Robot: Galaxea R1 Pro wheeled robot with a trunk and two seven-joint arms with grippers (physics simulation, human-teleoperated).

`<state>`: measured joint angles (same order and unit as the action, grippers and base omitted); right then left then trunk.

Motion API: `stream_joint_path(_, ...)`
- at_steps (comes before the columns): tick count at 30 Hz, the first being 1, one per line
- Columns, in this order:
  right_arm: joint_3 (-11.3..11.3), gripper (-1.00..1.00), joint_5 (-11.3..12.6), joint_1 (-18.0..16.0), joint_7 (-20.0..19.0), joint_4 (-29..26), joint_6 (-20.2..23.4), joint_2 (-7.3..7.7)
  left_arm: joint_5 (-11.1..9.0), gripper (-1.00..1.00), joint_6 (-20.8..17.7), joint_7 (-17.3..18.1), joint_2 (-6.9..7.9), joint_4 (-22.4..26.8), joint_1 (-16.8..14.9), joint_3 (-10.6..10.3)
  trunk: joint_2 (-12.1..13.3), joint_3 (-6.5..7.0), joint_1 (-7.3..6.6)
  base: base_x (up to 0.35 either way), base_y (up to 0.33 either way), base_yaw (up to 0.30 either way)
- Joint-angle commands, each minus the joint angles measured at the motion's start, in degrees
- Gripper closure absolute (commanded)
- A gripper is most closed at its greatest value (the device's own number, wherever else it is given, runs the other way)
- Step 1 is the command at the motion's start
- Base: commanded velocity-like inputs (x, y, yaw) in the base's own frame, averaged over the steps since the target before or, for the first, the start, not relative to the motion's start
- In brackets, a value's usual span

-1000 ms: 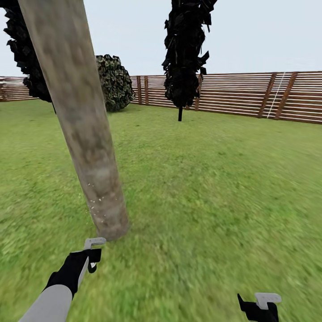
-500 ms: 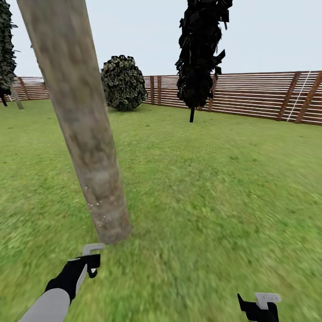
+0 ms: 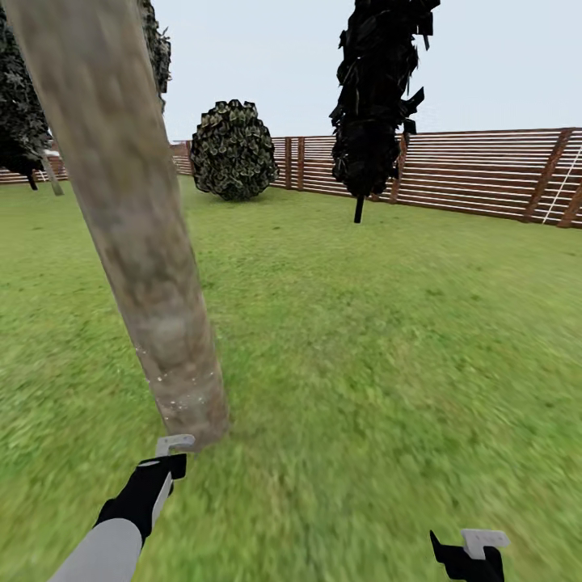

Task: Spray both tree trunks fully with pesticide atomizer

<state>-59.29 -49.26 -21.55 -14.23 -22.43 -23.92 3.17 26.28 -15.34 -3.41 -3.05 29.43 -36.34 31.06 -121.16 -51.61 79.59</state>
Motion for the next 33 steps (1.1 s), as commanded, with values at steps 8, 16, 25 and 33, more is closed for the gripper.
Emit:
stream_joint_path(8, -0.5, -1.00, -0.2, -0.1, -0.4, 0.0, -0.2, -0.01, 0.4, 1.00, -0.6, 6.1, -1.83, -0.1, 0.0, -2.0, 0.0, -0.05, 0.01, 0.172, -0.228, 0.000)
stream_joint_path(16, -0.5, -1.00, -0.2, -0.1, -0.4, 0.0, -0.2, -0.01, 0.4, 1.00, -0.5, 2.8, -0.56, 0.5, 0.0, -1.5, 0.0, -0.05, 0.01, 0.055, -0.259, 0.205)
stream_joint_path(25, -0.5, -1.00, -0.2, -0.1, -0.4, 0.0, -0.2, -0.01, 0.1, 1.00, -0.6, 0.5, -0.64, 0.4, 0.0, -1.4, 0.0, -0.05, 0.01, -0.016, -0.272, 0.215)
stream_joint_path(33, -0.5, -1.00, -0.2, -0.1, -0.4, 0.0, -0.2, -0.01, 0.0, 1.00, -0.6, 0.5, -0.64, 0.4, 0.0, -1.3, 0.0, -0.05, 0.01, -0.093, -0.272, 0.087)
